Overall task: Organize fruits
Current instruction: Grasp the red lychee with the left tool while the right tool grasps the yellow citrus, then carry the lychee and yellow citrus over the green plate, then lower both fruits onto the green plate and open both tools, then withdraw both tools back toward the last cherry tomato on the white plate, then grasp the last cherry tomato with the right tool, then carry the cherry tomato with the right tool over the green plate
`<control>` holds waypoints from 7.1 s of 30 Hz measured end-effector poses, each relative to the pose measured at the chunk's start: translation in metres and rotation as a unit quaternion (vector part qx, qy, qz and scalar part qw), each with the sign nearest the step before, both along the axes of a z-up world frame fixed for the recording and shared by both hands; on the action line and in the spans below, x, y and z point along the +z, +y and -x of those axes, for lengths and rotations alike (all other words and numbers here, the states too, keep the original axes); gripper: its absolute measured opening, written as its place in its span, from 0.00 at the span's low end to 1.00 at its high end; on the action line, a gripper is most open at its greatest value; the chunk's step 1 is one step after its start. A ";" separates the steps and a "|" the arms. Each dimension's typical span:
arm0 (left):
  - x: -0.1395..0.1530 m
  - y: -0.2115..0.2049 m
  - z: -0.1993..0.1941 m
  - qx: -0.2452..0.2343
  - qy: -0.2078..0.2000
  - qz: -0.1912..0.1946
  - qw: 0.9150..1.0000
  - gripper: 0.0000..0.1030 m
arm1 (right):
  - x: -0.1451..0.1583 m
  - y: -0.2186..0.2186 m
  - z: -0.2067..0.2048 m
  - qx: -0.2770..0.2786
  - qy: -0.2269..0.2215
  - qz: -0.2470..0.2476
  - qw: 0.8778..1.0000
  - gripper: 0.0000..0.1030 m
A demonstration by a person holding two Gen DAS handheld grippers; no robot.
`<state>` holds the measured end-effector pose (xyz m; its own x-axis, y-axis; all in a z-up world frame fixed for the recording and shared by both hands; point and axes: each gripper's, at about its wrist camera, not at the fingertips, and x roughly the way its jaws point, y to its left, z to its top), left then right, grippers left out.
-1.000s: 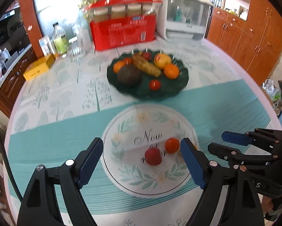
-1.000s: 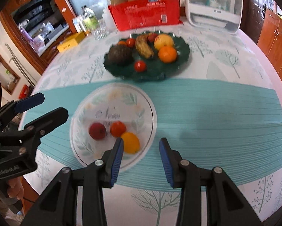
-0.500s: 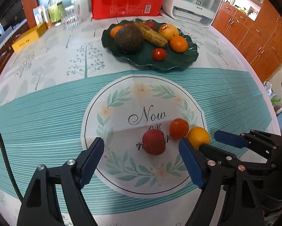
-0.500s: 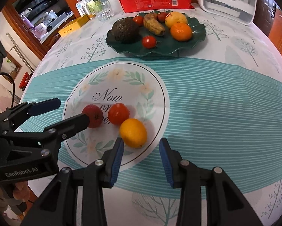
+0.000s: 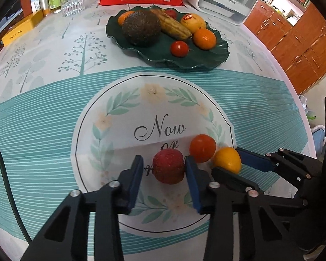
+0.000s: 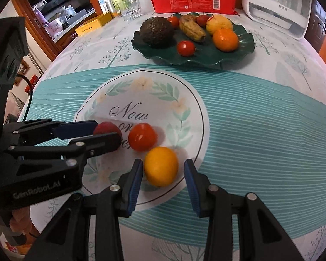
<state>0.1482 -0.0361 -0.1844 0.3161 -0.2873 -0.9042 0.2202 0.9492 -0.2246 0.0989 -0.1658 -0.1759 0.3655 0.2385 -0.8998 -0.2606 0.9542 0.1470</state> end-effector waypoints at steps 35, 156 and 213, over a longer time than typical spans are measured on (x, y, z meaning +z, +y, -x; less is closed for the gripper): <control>0.087 0.003 -0.016 0.006 -0.064 0.028 0.998 0.25 | 0.083 -0.016 -0.023 -0.016 -0.057 -0.039 0.997 0.30; 0.087 0.076 0.025 0.118 -0.110 -0.030 0.986 0.84 | 0.063 -0.011 -0.008 -0.038 -0.023 -0.048 0.998 0.44; 0.047 0.053 -0.015 0.118 -0.071 -0.072 0.988 0.96 | 0.043 0.018 -0.028 -0.013 -0.042 -0.017 0.999 0.28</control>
<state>0.1632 0.0165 -0.1372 0.4858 -0.0622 -0.8718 0.0091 0.9978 -0.0661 0.1265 -0.1475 -0.1330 0.4453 0.2578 -0.8575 -0.2479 0.9557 0.1586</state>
